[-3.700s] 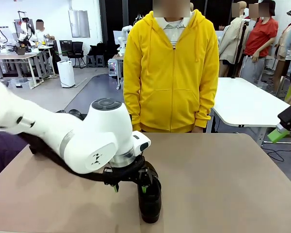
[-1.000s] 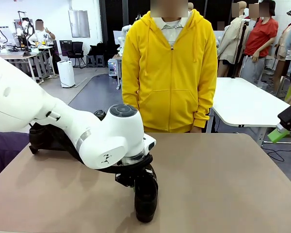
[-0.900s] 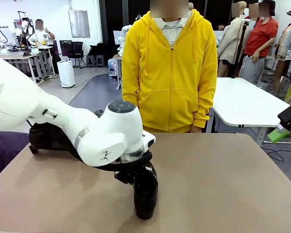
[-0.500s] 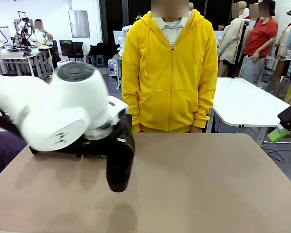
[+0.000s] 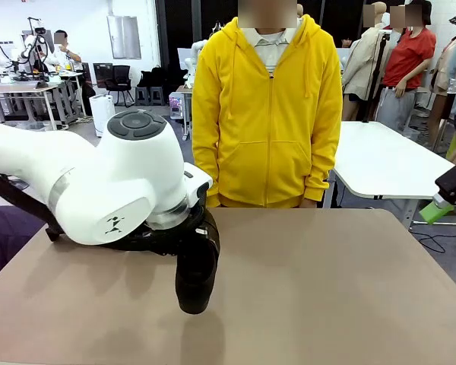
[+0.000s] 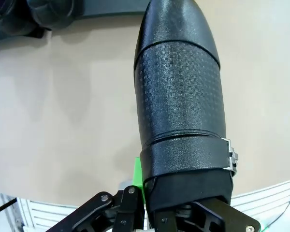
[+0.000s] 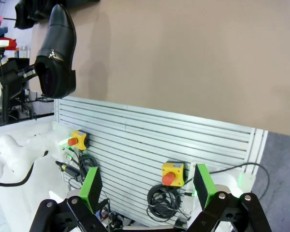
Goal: Organize the shoes by placing them on the stand.
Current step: Place the Shoe from the middle of the table onto the Shoes Stand.
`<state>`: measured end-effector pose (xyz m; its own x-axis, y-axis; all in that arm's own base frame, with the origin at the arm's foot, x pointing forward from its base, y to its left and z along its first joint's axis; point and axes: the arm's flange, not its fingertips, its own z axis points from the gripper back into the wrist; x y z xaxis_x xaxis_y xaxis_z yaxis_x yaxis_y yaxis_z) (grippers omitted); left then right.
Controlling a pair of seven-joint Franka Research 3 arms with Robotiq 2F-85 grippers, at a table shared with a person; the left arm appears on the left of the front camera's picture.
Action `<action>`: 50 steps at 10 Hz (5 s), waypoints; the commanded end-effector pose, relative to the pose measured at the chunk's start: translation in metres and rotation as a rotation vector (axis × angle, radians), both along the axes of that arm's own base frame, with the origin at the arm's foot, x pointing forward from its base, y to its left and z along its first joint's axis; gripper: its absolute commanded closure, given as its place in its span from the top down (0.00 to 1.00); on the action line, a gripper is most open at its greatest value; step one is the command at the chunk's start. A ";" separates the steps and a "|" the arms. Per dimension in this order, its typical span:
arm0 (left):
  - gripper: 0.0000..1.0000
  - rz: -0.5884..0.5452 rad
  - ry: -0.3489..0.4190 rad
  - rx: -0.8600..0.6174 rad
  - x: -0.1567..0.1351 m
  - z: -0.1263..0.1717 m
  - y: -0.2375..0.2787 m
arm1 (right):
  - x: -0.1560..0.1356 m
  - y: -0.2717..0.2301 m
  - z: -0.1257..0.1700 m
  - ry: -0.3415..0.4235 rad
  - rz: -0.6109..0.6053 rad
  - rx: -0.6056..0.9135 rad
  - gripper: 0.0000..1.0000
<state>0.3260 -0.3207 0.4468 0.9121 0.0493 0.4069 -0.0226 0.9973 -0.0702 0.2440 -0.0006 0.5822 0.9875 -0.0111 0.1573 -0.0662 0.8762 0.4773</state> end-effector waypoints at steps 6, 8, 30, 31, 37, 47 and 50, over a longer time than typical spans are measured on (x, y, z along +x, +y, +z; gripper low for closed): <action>0.00 -0.074 -0.205 0.003 0.143 0.023 0.042 | 0.001 -0.003 0.002 -0.010 0.023 0.015 1.00; 0.00 -0.052 -0.238 -0.045 0.193 0.015 0.053 | 0.001 -0.003 0.002 -0.010 0.023 0.015 1.00; 1.00 0.003 0.002 0.009 0.240 0.089 0.079 | 0.001 -0.003 0.002 -0.010 0.023 0.015 1.00; 1.00 0.013 0.050 0.007 0.237 0.116 0.094 | 0.001 -0.003 0.002 -0.010 0.023 0.015 1.00; 1.00 -0.329 0.224 -0.386 0.072 0.153 0.193 | 0.001 -0.003 0.002 -0.010 0.023 0.015 1.00; 1.00 -0.214 0.182 -0.492 -0.107 0.094 0.261 | 0.001 -0.003 0.002 -0.010 0.023 0.015 1.00; 1.00 -0.214 0.182 -0.492 -0.107 0.094 0.261 | 0.001 -0.003 0.002 -0.010 0.023 0.015 1.00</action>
<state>0.2200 -0.0606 0.5428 0.9725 -0.0151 0.2322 0.1375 0.8424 -0.5210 0.2438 -0.0008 0.5823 0.9878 -0.0102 0.1556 -0.0661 0.8763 0.4772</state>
